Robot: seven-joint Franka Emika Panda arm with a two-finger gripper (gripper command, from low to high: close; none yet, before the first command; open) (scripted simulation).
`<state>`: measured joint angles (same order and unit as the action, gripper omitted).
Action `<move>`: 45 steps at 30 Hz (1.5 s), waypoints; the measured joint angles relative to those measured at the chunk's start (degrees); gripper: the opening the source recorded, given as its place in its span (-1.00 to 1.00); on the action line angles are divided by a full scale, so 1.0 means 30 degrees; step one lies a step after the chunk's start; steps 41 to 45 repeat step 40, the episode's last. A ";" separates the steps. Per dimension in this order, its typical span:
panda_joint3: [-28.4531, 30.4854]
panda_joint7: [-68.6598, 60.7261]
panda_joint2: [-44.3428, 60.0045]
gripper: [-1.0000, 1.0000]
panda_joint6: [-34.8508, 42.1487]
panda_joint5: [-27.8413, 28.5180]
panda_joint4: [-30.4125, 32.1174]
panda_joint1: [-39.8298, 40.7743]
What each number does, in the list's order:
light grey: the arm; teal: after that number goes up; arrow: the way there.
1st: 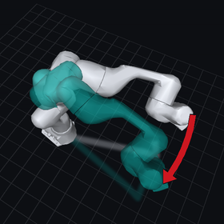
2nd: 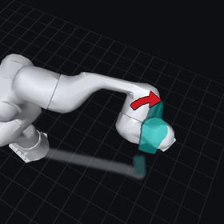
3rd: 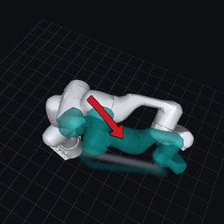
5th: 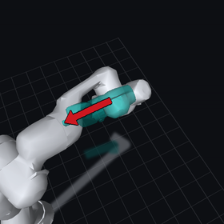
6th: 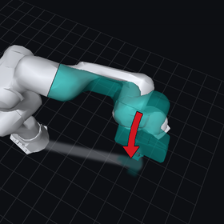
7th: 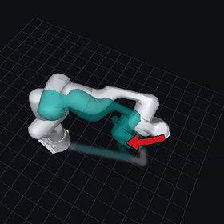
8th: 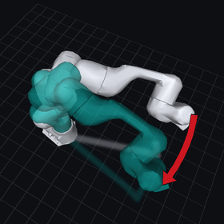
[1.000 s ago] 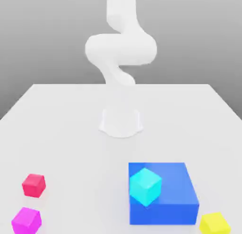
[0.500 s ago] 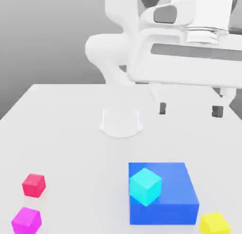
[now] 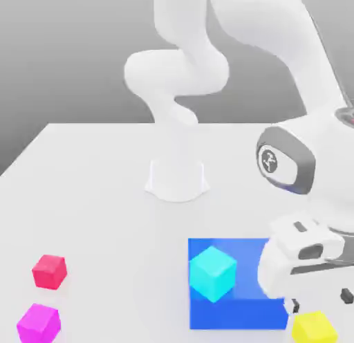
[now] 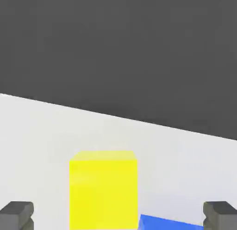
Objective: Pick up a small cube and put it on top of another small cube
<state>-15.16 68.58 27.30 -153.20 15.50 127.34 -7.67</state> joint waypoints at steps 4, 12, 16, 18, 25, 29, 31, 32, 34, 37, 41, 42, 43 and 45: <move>0.0594 0.0402 0.1297 -1.00 -0.0955 0.0537 -0.0303 -0.0497; -0.0110 -0.0174 -0.0288 -1.00 0.0220 -0.0264 0.0091 0.0031; 0.0290 0.0032 -0.2057 -1.00 0.0885 -0.1461 0.0975 0.1341; 0.1225 0.1117 -0.2777 -1.00 0.0829 -0.2000 0.1697 0.2139; 0.4584 0.5454 -0.5303 -1.00 0.0457 -0.3661 0.4433 0.4803; 0.6412 0.8047 -0.6800 -1.00 0.0198 -0.4495 0.6069 0.6276; 0.7287 0.9441 -0.7349 -1.00 0.0058 -0.4839 0.6743 0.7293; 0.7726 1.0109 -0.7411 -1.00 -0.0127 -0.5048 0.6990 0.7888; 0.8550 1.1221 -0.6919 -1.00 -0.0904 -0.5816 0.7308 0.8794; 0.8762 1.1599 -0.5350 1.00 -0.2423 -0.7345 0.7360 0.9724; 0.8762 1.1599 -0.5350 1.00 -0.2423 -0.7345 0.7360 0.9724; 0.8762 1.1599 -0.5350 1.00 -0.2423 -0.7345 0.7360 0.9724; 0.8762 1.1599 -0.5350 1.00 -0.2423 -0.7345 0.7360 0.9724; 0.8762 1.1599 -0.5350 1.00 -0.2423 -0.7345 0.7360 0.9724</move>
